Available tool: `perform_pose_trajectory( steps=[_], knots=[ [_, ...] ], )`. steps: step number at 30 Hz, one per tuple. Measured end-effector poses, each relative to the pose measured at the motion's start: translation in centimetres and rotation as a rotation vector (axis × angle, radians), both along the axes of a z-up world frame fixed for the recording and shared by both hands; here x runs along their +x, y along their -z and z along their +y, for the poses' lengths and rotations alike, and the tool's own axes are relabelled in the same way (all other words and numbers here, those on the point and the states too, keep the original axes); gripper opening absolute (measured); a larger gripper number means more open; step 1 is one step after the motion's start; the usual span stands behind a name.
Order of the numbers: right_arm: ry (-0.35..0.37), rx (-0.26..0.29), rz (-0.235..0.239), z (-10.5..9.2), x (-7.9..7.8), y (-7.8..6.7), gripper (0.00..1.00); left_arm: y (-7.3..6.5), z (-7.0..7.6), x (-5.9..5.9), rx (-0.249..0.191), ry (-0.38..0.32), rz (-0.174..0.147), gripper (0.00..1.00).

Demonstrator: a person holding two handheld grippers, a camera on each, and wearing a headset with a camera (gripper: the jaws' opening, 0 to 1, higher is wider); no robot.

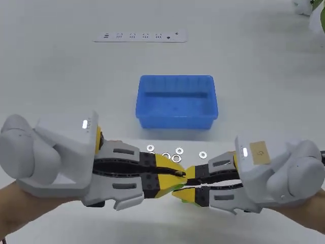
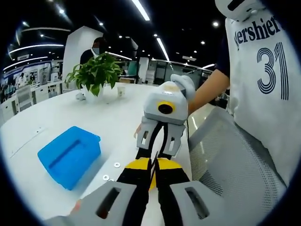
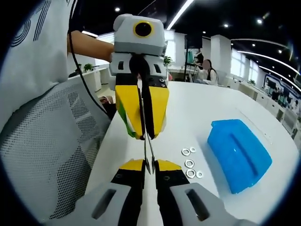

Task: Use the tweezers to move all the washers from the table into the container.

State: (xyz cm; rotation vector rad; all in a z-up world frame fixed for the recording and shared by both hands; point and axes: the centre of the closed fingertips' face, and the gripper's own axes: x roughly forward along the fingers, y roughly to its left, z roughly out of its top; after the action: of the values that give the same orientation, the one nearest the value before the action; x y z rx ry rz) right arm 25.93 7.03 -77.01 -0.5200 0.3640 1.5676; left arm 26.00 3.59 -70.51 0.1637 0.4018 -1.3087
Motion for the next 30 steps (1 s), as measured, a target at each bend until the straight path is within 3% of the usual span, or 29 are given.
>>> perform_pose_trajectory(
  steps=[4, 9, 14, 24, 30],
  knots=[
    [-0.001, -0.025, -0.047, 0.5, 0.4, 0.3, 0.11, 0.4, 0.2, 0.3, 0.025, 0.004, -0.027, 0.07],
    [-0.009, -0.031, -0.031, 0.8, 0.4, 0.7, 0.13, 0.8, 0.9, 0.7, 0.036, -0.006, -0.038, 0.06],
    [-0.016, -0.033, -0.032, 1.1, 0.4, 0.7, 0.15, 0.9, 1.0, 0.6, 0.029, -0.004, -0.024, 0.06],
    [-0.018, -0.016, 0.002, 1.5, 0.3, 0.4, 0.09, 0.8, 0.9, 0.7, 0.021, -0.006, -0.035, 0.06],
    [-0.021, -0.021, -0.021, 2.1, 0.8, -0.1, 0.08, 0.3, 1.9, 1.1, 0.025, -0.034, -0.046, 0.06]
  ],
)
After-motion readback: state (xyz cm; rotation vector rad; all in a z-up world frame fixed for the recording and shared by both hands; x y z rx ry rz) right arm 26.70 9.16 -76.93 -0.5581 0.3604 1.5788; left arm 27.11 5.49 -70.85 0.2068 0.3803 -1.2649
